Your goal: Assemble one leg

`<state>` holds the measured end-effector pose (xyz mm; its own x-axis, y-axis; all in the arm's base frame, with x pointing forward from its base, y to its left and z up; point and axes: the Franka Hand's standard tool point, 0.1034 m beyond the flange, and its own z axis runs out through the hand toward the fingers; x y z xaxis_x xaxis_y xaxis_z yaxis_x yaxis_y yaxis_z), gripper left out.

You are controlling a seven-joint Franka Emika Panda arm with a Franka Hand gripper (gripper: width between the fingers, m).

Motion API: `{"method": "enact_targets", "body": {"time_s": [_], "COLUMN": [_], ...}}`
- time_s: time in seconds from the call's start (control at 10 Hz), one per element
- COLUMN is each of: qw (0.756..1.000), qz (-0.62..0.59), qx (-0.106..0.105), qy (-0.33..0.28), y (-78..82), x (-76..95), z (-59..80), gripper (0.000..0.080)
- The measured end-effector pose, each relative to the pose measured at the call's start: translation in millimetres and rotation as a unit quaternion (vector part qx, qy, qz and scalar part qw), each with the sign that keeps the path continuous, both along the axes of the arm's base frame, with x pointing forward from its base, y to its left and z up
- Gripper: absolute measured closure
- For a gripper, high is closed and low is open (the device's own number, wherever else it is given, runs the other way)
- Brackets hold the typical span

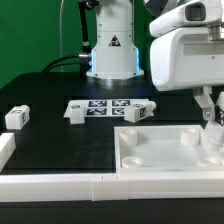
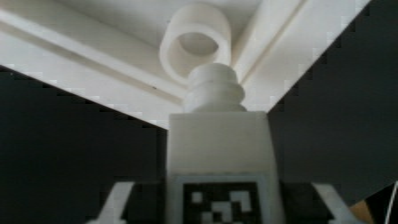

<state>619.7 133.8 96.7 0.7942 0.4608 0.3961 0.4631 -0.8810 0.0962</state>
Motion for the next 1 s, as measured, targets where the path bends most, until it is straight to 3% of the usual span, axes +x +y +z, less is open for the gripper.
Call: {"method": "enact_targets", "body": {"time_s": [0.2,0.3,0.5,0.7,1.0], "qw": [1.000,0.998,0.998,0.998,0.997], "qz": [0.001,0.009,0.004,0.005,0.010], "qx": [0.003,0.012,0.014,0.013,0.012], "qy": [-0.012,-0.064,-0.059,-0.058,-0.072], "y": [-1.4,-4.9,-9.2,-11.5,-15.9], "x": [-1.1,3.6,-11.1,-13.6,-10.1], "z": [-1.4,3.1,-6.9,-15.9,-18.2], "gripper": [0.0511,0.0511,0.0511,0.0511,0.0511]}}
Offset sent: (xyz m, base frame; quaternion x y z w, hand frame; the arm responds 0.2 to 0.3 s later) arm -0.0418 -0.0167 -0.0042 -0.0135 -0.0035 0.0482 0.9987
